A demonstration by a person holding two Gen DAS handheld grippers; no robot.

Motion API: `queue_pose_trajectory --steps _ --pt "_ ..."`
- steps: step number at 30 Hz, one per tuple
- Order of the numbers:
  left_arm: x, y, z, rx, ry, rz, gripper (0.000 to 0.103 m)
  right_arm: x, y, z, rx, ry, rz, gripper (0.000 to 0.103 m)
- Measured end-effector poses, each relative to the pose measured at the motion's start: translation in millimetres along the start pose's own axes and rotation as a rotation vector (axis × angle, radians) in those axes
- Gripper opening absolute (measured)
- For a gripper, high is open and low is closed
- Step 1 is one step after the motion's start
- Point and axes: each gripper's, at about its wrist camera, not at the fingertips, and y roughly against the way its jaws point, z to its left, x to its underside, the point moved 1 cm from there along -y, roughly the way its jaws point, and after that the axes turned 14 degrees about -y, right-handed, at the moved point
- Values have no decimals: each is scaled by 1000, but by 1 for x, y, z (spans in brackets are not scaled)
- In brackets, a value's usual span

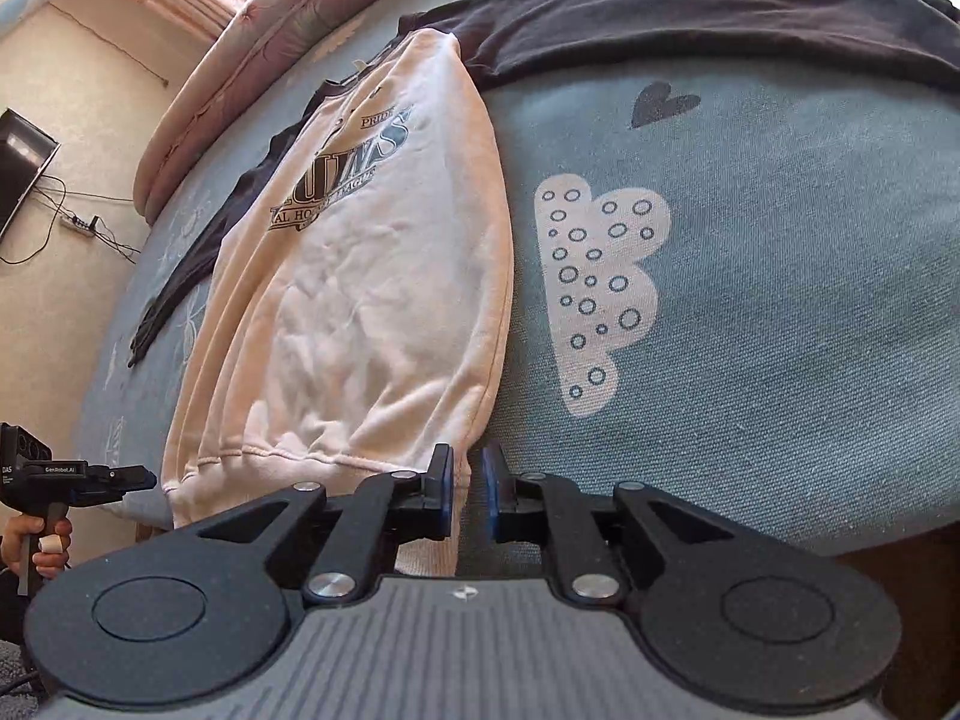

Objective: Fold clothes

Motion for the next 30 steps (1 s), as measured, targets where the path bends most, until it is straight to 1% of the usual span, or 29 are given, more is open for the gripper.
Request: queue_pose_trajectory --steps 1,2,3,4,6,8,9,11,13,17,19,20,22,24,25,26,27,28,29,30 --pt "-8 4 0 1 -10 -26 37 -9 2 3 -13 0 -18 31" --pt "-19 0 3 4 -4 -44 41 -17 3 7 -26 0 -35 37" --pt "-29 -6 5 7 4 -60 41 -26 5 10 -40 -1 -53 45" --pt "-40 -12 8 9 12 -77 41 -37 3 12 -54 -6 -70 49" --pt "-61 -23 13 15 27 -110 43 -59 -4 14 -93 -31 -82 50" --pt "-82 -34 19 20 42 -143 44 -83 -15 11 -135 -87 -98 52" --pt "-91 -44 23 22 53 -153 46 -94 -21 10 -151 -114 -107 53" --pt "-109 -64 32 29 98 -171 46 -118 -36 4 -196 -181 -120 58" --pt "-123 -84 39 63 124 -178 47 -138 -51 -3 -238 -253 -128 62" --pt "-145 -112 47 91 164 -192 48 -167 -85 -7 -227 -321 -128 64" --pt "-153 -120 52 120 186 -214 50 -181 -102 -9 -222 -356 -128 64" --pt "-157 -124 54 135 198 -227 53 -186 -108 -9 -236 -374 -143 64" --pt "-164 -131 59 149 226 -257 53 -196 -120 -9 -265 -410 -174 64" --pt "-171 -135 60 148 235 -281 51 -204 -125 -8 -271 -454 -248 64" --pt "-173 -136 59 133 228 -292 48 -206 -127 -8 -261 -474 -295 63" --pt "-175 -137 57 98 210 -296 37 -207 -128 -8 -251 -494 -343 62" --pt "-178 -137 55 54 187 -295 18 -209 -129 -8 -238 -512 -390 52" --pt "-179 -138 54 17 172 -290 10 -211 -131 -6 -178 -486 -416 31" --pt "-181 -138 53 -20 158 -285 4 -214 -132 -4 -119 -460 -442 19" --pt "-182 -134 55 -34 157 -302 4 -216 -132 -4 -94 -442 -465 8"
